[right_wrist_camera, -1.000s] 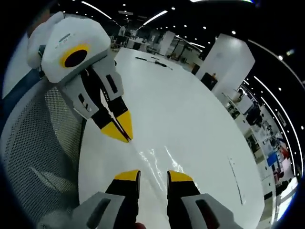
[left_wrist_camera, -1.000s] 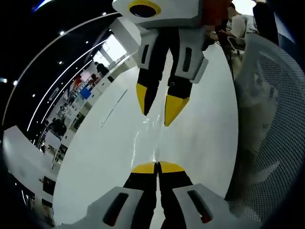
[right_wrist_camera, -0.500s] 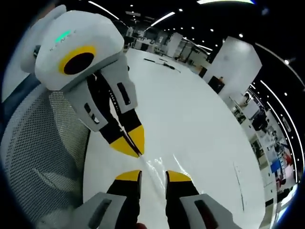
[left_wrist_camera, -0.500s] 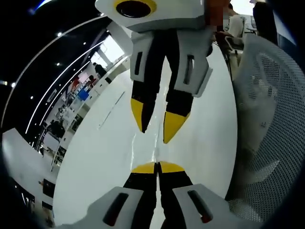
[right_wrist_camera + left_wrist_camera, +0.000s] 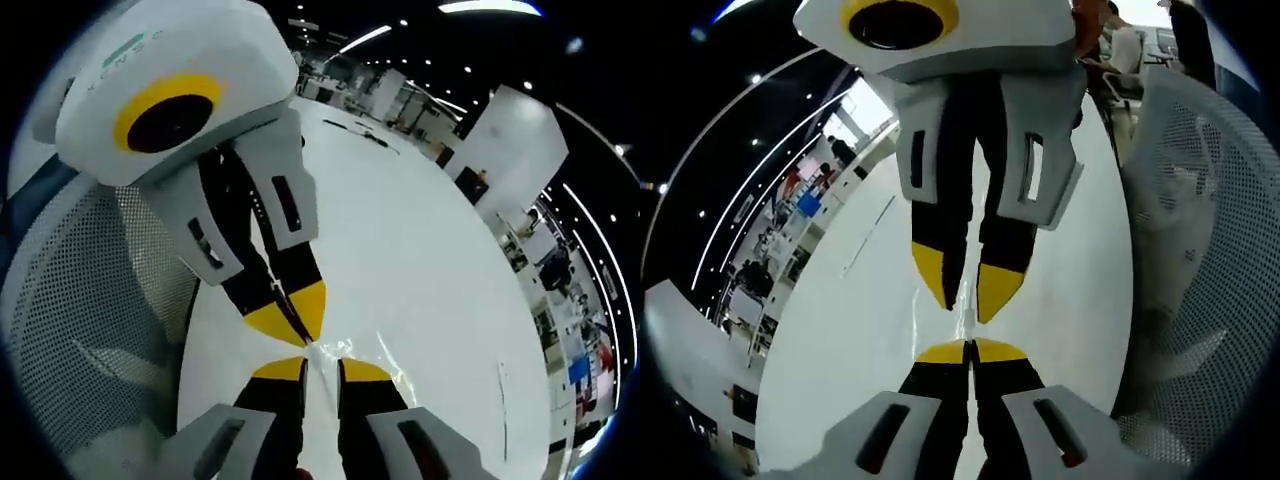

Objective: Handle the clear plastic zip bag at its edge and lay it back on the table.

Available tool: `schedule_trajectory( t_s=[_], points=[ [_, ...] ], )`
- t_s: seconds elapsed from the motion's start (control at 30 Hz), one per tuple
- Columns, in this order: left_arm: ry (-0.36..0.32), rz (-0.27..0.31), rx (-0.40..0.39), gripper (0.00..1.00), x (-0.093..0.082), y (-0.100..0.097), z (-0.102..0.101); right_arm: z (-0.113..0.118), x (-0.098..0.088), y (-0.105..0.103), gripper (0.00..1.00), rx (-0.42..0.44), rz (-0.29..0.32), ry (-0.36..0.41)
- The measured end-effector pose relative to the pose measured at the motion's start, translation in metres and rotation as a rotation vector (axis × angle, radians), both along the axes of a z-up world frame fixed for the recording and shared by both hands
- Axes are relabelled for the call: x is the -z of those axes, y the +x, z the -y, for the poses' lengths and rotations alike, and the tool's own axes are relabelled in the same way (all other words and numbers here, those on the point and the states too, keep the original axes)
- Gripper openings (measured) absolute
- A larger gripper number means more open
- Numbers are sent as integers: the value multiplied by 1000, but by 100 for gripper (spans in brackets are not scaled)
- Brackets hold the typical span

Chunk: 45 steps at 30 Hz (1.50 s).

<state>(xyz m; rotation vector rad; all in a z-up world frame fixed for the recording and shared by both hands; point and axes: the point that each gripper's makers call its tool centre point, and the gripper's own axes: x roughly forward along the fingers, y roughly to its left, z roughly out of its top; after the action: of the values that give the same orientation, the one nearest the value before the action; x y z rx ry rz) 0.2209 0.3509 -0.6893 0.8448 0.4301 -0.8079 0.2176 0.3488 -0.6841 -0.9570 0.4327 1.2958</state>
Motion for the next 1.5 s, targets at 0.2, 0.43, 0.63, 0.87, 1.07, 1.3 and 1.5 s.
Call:
schedule_trajectory(
  t_s=[0.2,0.43,0.63,0.87,1.07,1.3,1.5],
  points=[
    [-12,0,-1,0,-3,0,3,0,5,0,2,-52,47,-40],
    [-5,2,6,0,-1,-2,2,0,5,-2,1,-61,44,-47],
    [7,4,16,0,-1,-2,3,-1,5,-3,1,-78,54,-64],
    [28,11,36,0,-2,-4,6,0,7,-6,1,-113,71,-93],
    [28,4,42,0,-1,-6,9,3,11,-8,0,-148,82,-127],
    [10,0,38,0,-3,-5,10,5,9,-7,0,-136,93,-122],
    [13,-4,39,0,-3,-7,9,4,10,-9,0,-158,115,-126]
  ],
)
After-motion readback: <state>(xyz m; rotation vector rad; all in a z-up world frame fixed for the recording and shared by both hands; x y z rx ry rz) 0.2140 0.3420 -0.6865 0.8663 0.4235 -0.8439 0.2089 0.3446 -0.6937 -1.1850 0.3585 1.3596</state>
